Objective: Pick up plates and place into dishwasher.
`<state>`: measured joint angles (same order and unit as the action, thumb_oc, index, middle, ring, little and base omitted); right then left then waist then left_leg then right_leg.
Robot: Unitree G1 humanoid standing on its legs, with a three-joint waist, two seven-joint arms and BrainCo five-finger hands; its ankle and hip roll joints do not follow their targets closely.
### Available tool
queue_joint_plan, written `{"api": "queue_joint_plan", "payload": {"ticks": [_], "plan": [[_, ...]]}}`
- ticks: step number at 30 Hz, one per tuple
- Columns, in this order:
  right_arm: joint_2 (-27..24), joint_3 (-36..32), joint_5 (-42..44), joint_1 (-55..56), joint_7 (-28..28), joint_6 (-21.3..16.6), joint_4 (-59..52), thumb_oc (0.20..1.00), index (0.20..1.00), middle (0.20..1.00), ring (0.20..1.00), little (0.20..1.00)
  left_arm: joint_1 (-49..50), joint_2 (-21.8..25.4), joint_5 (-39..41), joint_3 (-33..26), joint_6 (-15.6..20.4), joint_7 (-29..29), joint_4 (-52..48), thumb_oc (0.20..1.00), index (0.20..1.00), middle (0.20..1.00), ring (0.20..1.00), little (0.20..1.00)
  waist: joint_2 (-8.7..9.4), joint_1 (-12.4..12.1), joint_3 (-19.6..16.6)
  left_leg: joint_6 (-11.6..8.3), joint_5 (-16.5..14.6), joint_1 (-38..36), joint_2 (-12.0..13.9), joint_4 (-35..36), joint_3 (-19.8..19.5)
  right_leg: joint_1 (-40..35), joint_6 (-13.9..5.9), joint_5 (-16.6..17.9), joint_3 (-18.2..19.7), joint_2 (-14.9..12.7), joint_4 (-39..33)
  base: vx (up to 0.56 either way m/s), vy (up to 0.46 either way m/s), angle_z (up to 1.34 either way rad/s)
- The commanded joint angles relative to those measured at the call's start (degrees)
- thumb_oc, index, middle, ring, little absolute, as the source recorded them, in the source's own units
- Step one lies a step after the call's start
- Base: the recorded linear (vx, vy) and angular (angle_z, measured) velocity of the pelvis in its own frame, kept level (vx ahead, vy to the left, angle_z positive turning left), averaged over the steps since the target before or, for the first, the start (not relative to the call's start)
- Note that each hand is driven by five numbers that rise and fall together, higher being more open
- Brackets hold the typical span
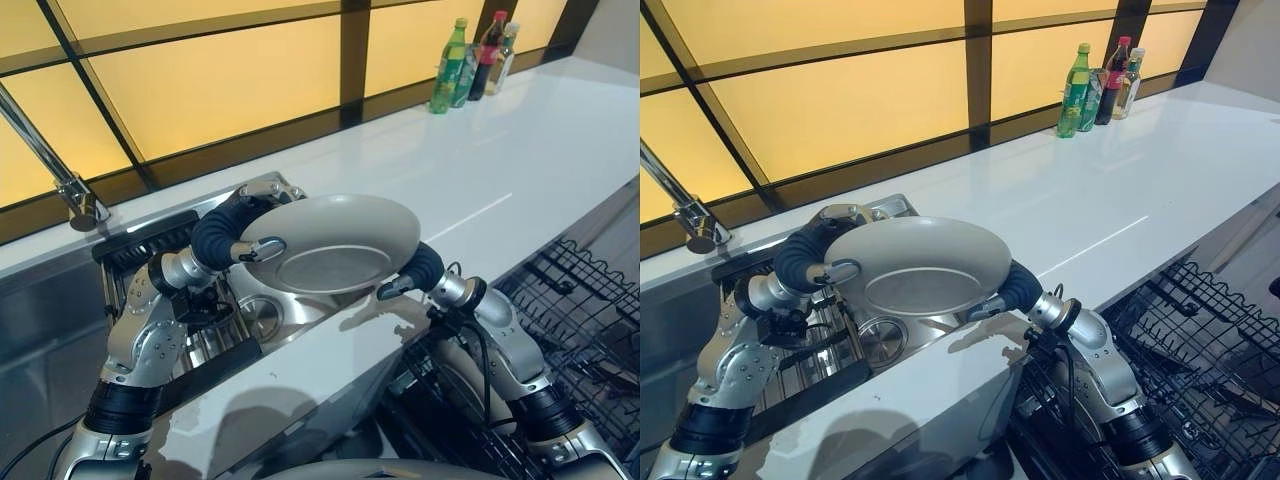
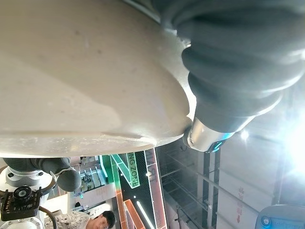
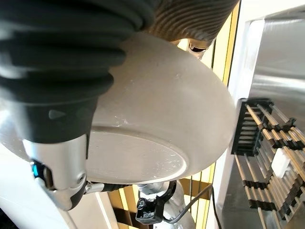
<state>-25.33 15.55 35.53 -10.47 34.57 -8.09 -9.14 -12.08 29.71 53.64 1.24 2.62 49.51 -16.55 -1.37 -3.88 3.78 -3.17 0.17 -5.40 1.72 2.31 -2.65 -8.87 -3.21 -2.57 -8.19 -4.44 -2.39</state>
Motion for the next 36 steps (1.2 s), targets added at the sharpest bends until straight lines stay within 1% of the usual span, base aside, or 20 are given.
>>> {"api": "queue_joint_plan", "payload": {"ticks": [1,6,9,22,23,24,25,27,28,30,31,33,34,35,36], "plan": [[2.67,0.3,5.2,-3.65,-0.06,-4.95,-6.59,0.2,0.2,0.2,0.2,0.2,-3.54,-0.5,1.75,1.49,0.94,-0.26,2.19,0.2,0.2,0.2,0.2,0.2,0.51,-0.06,-4.89,0.09,-0.02,4.07,0.81,-0.61,-0.25,4.0,-0.99,-4.54,-0.66,-0.63,8.47,0.0,0.0,0.0],[5.4,-0.67,8.53,-3.24,-1.09,-6.34,-6.95,0.2,0.2,0.2,0.2,0.2,-3.59,-1.41,1.13,1.44,1.08,-0.56,2.23,0.2,0.2,0.2,0.2,0.2,0.2,0.14,-4.87,0.18,-0.13,3.97,0.75,-0.59,-0.11,4.05,-0.99,-4.56,-0.65,-0.69,8.5,0.0,0.0,0.0],[6.39,-1.0,8.78,-2.65,-2.18,-7.07,-7.2,0.2,0.2,0.2,0.2,0.2,-3.42,-1.63,1.05,1.12,1.14,-0.26,2.48,0.2,0.2,0.2,0.2,0.2,0.04,0.24,-4.85,0.18,-0.09,3.98,0.78,-0.62,0.05,4.03,-1.03,-4.5,-0.64,-0.72,8.45,0.0,0.0,0.0],[7.07,-1.96,9.05,-1.12,-4.13,-7.59,-7.3,0.2,0.2,0.2,0.2,0.2,-3.47,-1.65,1.17,0.72,0.85,-1.47,1.97,0.2,0.2,0.2,0.2,0.2,-0.35,0.73,-4.86,0.17,0.05,4.08,0.87,-0.8,0.23,4.33,-0.64,-4.98,-0.64,-0.39,9.29,0.0,0.0,0.0],[7.01,-1.97,8.61,-1.1,-4.64,-7.49,-7.33,0.2,0.2,0.2,0.2,0.2,-3.45,-1.64,1.14,0.57,0.79,-2.26,2.14,0.391,0.391,0.391,0.391,0.391,-0.37,0.75,-4.84,0.13,0.07,4.13,0.87,-0.85,0.22,4.38,-0.6,-5.02,-0.65,-0.38,9.36,0.0,0.0,0.0],[6.92,-2.02,8.43,-1.07,-4.8,-7.5,-7.25,0.2,0.2,0.2,0.2,0.2,-3.45,-1.6,1.15,0.46,0.78,-2.8,2.23,0.671,0.671,0.671,0.671,0.671,-0.37,0.75,-4.84,0.12,0.08,4.16,0.86,-0.89,0.2,4.4,-0.58,-5.02,-0.67,-0.38,9.4,0.0,0.0,0.0],[6.7,-2.14,7.78,-1.02,-5.21,-7.71,-6.94,0.2,0.2,0.2,0.2,0.2,-3.48,-1.6,1.04,0.26,1.11,-4.55,2.53,1.0,1.0,1.0,1.0,1.0,-0.38,0.74,-4.84,0.14,0.09,4.15,0.83,-0.92,0.14,4.39,-0.52,-5.03,-0.68,-0.38,9.43,0.0,0.0,0.0],[6.23,-2.52,7.61,-1.02,-5.82,-7.92,-6.49,0.2,0.2,0.2,0.2,0.2,-3.48,-1.35,1.19,-0.32,3.08,-7.55,3.17,1.0,1.0,1.0,1.0,1.0,-0.34,0.73,-4.89,0.06,0.17,4.2,0.82,-0.91,0.12,4.31,-0.52,-5.0,-0.67,-0.39,9.33,0.0,0.0,0.0],[6.15,-2.61,7.64,-1.01,-5.91,-7.95,-6.4,0.2,0.2,0.2,0.2,0.2,-3.49,-1.3,1.3,-0.42,3.47,-8.39,3.27,1.0,1.0,1.0,1.0,1.0,-0.33,0.73,-4.91,0.05,0.17,4.21,0.81,-0.92,0.11,4.3,-0.53,-5.0,-0.67,-0.4,9.31,0.0,0.0,0.0],[6.13,-3.5,6.9,-0.57,-6.49,-8.27,-6.01,0.2,0.2,0.2,0.2,0.2,-3.21,-1.86,1.18,-2.09,5.82,-12.41,4.11,1.0,1.0,1.0,1.0,1.0,-0.19,0.69,-5.07,0.06,0.26,4.3,0.78,-0.78,-0.08,4.28,-0.39,-5.02,-0.55,-0.29,9.13,0.0,0.0,0.0],[5.96,-4.06,6.46,-0.25,-6.96,-8.37,-5.98,0.2,0.2,0.2,0.2,0.2,-2.85,-1.95,1.13,-3.13,7.7,-14.4,4.41,1.0,1.0,1.0,1.0,1.0,-0.14,0.65,-5.1,0.05,0.37,4.39,0.77,-0.74,-0.11,4.28,-0.3,-5.05,-0.52,-0.18,9.1,0.0,0.0,0.0],[5.92,-5.19,5.58,0.36,-7.07,-8.36,-6.11,0.2,0.2,0.2,0.2,0.2,-2.03,-2.54,1.2,-4.69,9.94,-16.34,4.41,1.0,1.0,1.0,1.0,1.0,-0.07,0.65,-5.05,-0.05,0.59,4.55,0.82,-0.64,-0.23,4.35,-0.19,-5.09,-0.53,-0.03,9.17,0.0,0.0,0.0],[5.92,-5.19,5.57,0.37,-7.08,-8.35,-6.13,0.2,0.2,0.2,0.2,0.2,-2.01,-2.55,1.19,-4.68,9.94,-16.36,4.4,1.0,1.0,1.0,1.0,1.0,-0.08,0.66,-5.07,-0.06,0.6,4.56,0.82,-0.64,-0.24,4.36,-0.19,-5.09,-0.53,-0.03,9.18,0.0,0.0,0.0],[5.37,-6.37,4.23,0.99,-7.38,-8.65,-6.0,0.2,0.2,0.2,0.2,0.2,-1.61,-3.0,2.75,-6.08,11.27,-17.64,4.11,1.0,1.0,1.0,1.0,1.0,0.06,0.62,-5.11,-0.12,0.71,4.71,0.85,-0.59,-0.28,4.37,-0.11,-5.15,-0.58,0.04,9.15,0.0,0.0,0.0],[5.26,-6.63,4.02,1.1,-7.42,-8.73,-5.93,0.2,0.2,0.2,0.2,0.2,-1.49,-3.19,3.32,-6.39,11.49,-17.77,4.02,1.0,1.0,1.0,1.0,1.0,0.08,0.63,-5.14,-0.14,0.72,4.78,0.85,-0.62,-0.32,4.4,-0.08,-5.17,-0.57,0.05,9.15,0.0,0.0,0.0]]}}
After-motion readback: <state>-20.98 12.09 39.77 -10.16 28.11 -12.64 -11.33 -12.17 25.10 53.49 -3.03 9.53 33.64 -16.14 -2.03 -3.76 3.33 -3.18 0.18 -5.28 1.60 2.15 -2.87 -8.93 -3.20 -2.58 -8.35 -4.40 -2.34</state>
